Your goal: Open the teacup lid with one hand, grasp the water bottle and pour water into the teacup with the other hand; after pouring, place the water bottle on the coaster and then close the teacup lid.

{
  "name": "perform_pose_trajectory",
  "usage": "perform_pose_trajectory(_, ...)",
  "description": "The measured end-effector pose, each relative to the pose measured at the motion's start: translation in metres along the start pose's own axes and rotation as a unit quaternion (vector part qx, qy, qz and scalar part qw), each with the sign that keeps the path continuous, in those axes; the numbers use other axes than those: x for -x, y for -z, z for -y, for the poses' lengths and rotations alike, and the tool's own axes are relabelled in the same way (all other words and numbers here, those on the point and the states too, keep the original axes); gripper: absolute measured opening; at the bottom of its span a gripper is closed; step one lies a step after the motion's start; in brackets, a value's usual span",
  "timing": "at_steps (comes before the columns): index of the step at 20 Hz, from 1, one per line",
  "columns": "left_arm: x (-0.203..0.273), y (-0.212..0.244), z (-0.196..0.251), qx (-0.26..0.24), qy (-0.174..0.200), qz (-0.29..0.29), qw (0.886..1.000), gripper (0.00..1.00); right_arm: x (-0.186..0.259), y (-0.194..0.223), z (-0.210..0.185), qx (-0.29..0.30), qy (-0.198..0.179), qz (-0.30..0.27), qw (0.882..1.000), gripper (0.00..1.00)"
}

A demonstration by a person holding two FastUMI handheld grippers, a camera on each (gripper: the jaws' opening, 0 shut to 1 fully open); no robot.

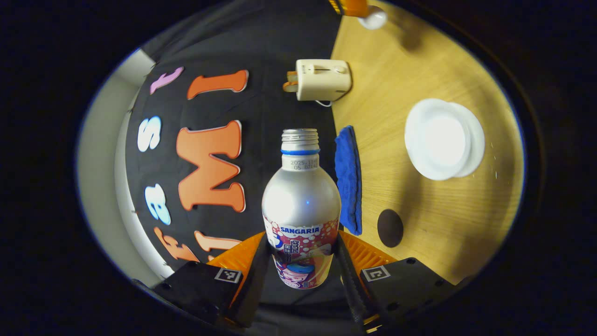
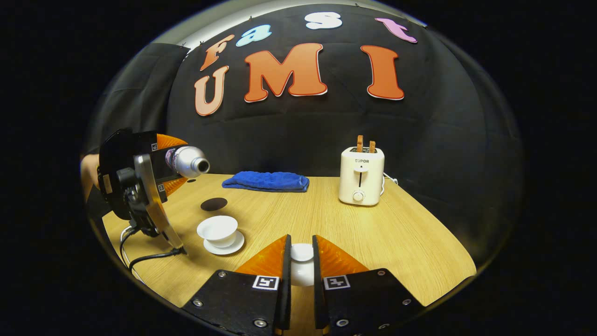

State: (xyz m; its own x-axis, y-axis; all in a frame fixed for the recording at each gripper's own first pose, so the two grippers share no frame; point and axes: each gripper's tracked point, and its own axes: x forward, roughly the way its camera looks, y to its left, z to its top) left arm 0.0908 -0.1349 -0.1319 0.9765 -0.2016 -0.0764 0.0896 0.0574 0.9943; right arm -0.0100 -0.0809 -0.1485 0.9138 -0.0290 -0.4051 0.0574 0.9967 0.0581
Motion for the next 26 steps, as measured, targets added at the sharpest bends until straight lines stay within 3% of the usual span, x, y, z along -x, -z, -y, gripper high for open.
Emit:
perform_pose_trajectory(3,-0.005,0.005,-0.009,0.114,-0.009,-0.020,0.993,0.78,-0.002,-0.010,-0.008,-0.003,-0.002,0.009,1.000,0.20)
perform_pose_trajectory(5,-0.009,0.006,-0.012,0.206,-0.013,-0.034,0.978,0.78,-0.006,-0.017,-0.019,-0.021,-0.012,0.013,1.000,0.20)
perform_pose_trajectory(8,-0.011,0.000,-0.021,0.310,-0.051,-0.027,0.949,0.78,-0.010,-0.023,-0.030,-0.015,-0.013,0.020,1.000,0.20)
perform_pose_trajectory(12,-0.013,0.003,-0.027,0.433,-0.083,-0.024,0.897,0.78,-0.013,-0.029,-0.047,-0.020,-0.025,0.020,0.999,0.20)
perform_pose_trajectory(21,-0.010,-0.008,-0.044,0.641,-0.127,0.030,0.757,0.78,-0.032,-0.035,-0.074,-0.020,-0.037,0.022,0.999,0.20)
perform_pose_trajectory(22,-0.013,-0.007,-0.044,0.657,-0.125,0.032,0.743,0.73,-0.034,-0.037,-0.076,-0.019,-0.037,0.023,0.999,0.20)
perform_pose_trajectory(24,-0.018,-0.004,-0.035,0.679,-0.119,0.026,0.724,0.78,-0.038,-0.042,-0.080,-0.016,-0.038,0.027,0.999,0.20)
perform_pose_trajectory(26,-0.022,-0.009,-0.020,0.703,-0.094,0.020,0.705,0.73,-0.041,-0.045,-0.086,-0.015,-0.044,0.031,0.998,0.20)
